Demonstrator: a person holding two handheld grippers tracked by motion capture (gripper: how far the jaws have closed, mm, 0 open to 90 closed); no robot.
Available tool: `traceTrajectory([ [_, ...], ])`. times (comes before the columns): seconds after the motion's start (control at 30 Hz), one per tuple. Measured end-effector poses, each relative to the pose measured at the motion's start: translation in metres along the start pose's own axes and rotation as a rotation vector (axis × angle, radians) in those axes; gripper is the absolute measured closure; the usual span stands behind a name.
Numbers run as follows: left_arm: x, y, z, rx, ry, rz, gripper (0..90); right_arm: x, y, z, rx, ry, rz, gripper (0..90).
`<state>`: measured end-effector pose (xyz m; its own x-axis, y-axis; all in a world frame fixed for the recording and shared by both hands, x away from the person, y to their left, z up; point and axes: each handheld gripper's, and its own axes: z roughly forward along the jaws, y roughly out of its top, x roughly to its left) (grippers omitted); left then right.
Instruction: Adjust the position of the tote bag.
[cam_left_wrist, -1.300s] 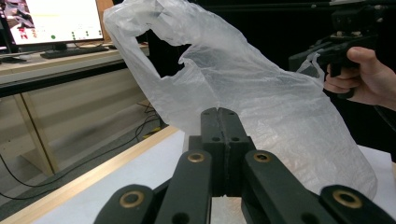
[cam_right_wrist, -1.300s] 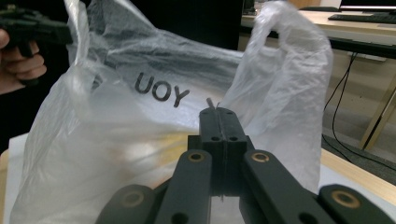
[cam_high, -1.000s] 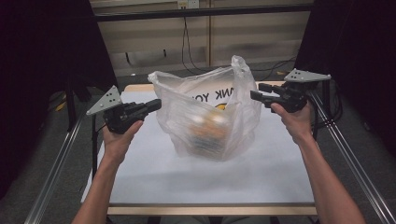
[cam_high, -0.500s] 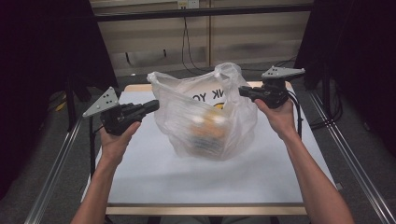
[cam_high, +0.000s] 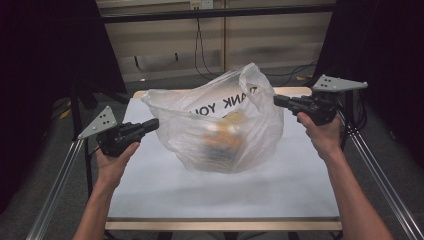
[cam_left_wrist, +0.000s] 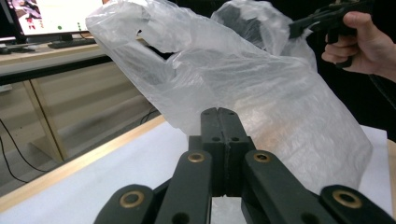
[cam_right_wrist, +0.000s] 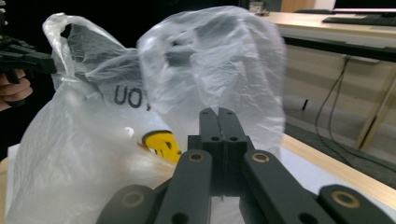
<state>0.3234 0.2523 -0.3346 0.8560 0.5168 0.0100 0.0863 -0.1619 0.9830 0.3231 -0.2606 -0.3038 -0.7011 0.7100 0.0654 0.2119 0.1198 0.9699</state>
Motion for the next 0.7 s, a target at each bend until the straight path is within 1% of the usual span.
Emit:
traceTrajectory([
  [0.03, 0.0, -0.003, -0.001, 0.004, 0.001, -0.004, 90.0, -0.003, -0.007, -0.01, -0.016, 0.0, 0.009, 90.0],
  [0.07, 0.001, -0.005, -0.002, 0.004, -0.002, -0.005, 90.0, -0.003, -0.007, -0.01, -0.016, 0.0, 0.009, 90.0],
  [0.1, 0.002, -0.008, -0.003, 0.01, 0.004, -0.015, 90.0, -0.005, -0.011, -0.015, -0.019, -0.007, 0.014, 90.0],
  [0.17, 0.005, -0.014, -0.005, 0.006, 0.012, -0.029, 90.0, -0.007, -0.018, -0.022, -0.022, -0.017, 0.023, 90.0],
  [0.23, 0.008, -0.021, -0.007, 0.008, 0.02, -0.053, 90.0, -0.011, -0.024, -0.028, -0.029, -0.023, 0.038, 90.0],
  [0.27, 0.009, -0.026, -0.007, 0.005, 0.018, -0.068, 90.0, -0.012, -0.026, -0.031, -0.037, -0.034, 0.042, 90.0],
  [0.3, 0.01, -0.03, -0.006, 0.008, 0.02, -0.076, 90.0, -0.014, -0.029, -0.034, -0.037, -0.037, 0.057, 90.0],
  [0.33, 0.011, -0.033, -0.006, 0.031, 0.033, -0.072, 90.0, -0.015, -0.031, -0.036, -0.043, -0.045, 0.056, 90.0],
  [0.37, 0.012, -0.035, -0.006, 0.033, 0.025, -0.083, 90.0, -0.017, -0.033, -0.039, -0.055, -0.053, 0.061, 90.0],
  [0.4, 0.013, -0.037, -0.007, 0.029, 0.033, -0.093, 90.0, -0.018, -0.035, -0.042, -0.061, -0.055, 0.071, 90.0],
  [0.43, 0.015, -0.039, -0.007, 0.035, 0.029, -0.089, 90.0, -0.019, -0.037, -0.044, -0.062, -0.063, 0.072, 90.0],
  [0.47, 0.014, -0.04, -0.008, 0.033, 0.036, -0.102, 90.0, -0.021, -0.04, -0.046, -0.061, -0.077, 0.076, 90.0],
  [0.5, 0.016, -0.041, -0.008, 0.037, 0.029, -0.099, 90.0, -0.022, -0.042, -0.046, -0.06, -0.076, 0.082, 90.0],
  [0.53, 0.016, -0.043, -0.009, 0.038, 0.033, -0.107, 90.0, -0.023, -0.045, -0.047, -0.056, -0.085, 0.088, 90.0],
  [0.57, 0.017, -0.044, -0.01, 0.04, 0.034, -0.104, 90.0, -0.024, -0.048, -0.049, -0.054, -0.09, 0.087, 90.0],
  [0.6, 0.018, -0.045, -0.01, 0.046, 0.035, -0.105, 90.0, -0.025, -0.051, -0.049, -0.058, -0.088, 0.104, 90.0],
  [0.63, 0.017, -0.046, -0.01, 0.032, 0.017, -0.119, 90.0, -0.025, -0.055, -0.049, -0.054, -0.082, 0.108, 90.0],
  [0.67, 0.017, -0.046, -0.01, 0.043, 0.025, -0.116, 90.0, -0.025, -0.055, -0.049, -0.054, -0.082, 0.108, 90.0],
  [0.7, 0.016, -0.046, -0.01, 0.046, 0.021, -0.114, 90.0, -0.025, -0.058, -0.048, -0.048, -0.077, 0.109, 90.0],
])
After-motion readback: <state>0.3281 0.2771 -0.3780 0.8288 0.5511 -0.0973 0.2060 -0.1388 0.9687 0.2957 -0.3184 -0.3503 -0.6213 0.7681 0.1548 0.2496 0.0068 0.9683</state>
